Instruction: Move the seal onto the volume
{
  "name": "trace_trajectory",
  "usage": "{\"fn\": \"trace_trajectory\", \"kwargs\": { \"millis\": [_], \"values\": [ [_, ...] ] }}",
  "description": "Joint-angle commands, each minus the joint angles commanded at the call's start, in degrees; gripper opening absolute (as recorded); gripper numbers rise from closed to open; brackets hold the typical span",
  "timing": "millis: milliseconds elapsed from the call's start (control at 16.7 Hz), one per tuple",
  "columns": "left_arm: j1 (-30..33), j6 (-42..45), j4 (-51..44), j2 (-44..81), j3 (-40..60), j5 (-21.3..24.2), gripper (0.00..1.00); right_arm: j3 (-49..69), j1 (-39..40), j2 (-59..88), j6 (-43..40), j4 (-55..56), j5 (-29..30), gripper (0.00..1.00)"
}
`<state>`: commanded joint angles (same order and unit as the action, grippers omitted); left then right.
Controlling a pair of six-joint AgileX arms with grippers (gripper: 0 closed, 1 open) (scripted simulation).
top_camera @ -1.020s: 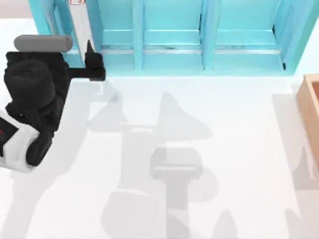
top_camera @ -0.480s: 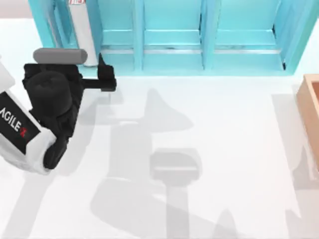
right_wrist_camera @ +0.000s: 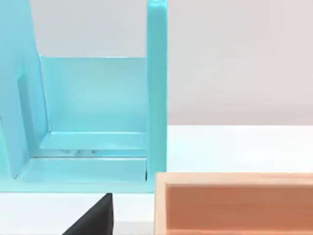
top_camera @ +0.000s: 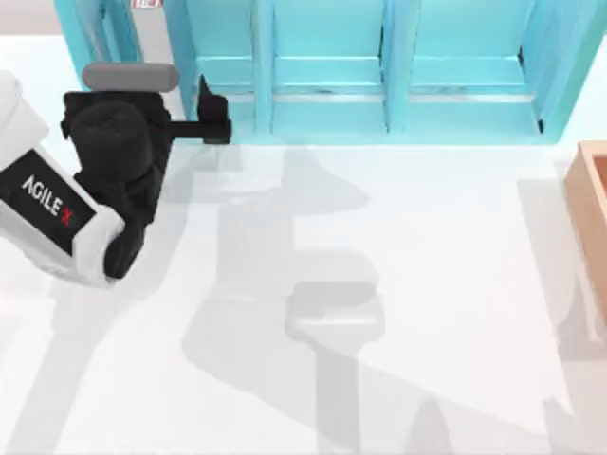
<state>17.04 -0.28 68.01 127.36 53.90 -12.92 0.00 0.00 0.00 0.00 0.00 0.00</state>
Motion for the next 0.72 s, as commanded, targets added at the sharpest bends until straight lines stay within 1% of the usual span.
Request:
{"fn": "trace_trajectory", "kwargs": {
  "millis": [240, 360, 660, 720],
  "values": [
    [-1.26, 0.10, -5.17, 5.38, 10.64, 1.31, 1.00, 0.00, 0.00, 0.00, 0.00, 0.00, 0.00, 1.00],
    [-1.72, 0.11, -6.93, 7.02, 14.03, 1.79, 1.00, 0.00, 0.00, 0.00, 0.00, 0.00, 0.00, 1.00],
    [-1.88, 0.11, -7.51, 7.53, 15.03, 1.95, 1.00, 0.00, 0.00, 0.00, 0.00, 0.00, 0.00, 1.00],
    [-1.88, 0.11, -7.51, 7.53, 15.03, 1.95, 0.92, 0.00, 0.00, 0.00, 0.00, 0.00, 0.00, 1.00]
  ]
}}
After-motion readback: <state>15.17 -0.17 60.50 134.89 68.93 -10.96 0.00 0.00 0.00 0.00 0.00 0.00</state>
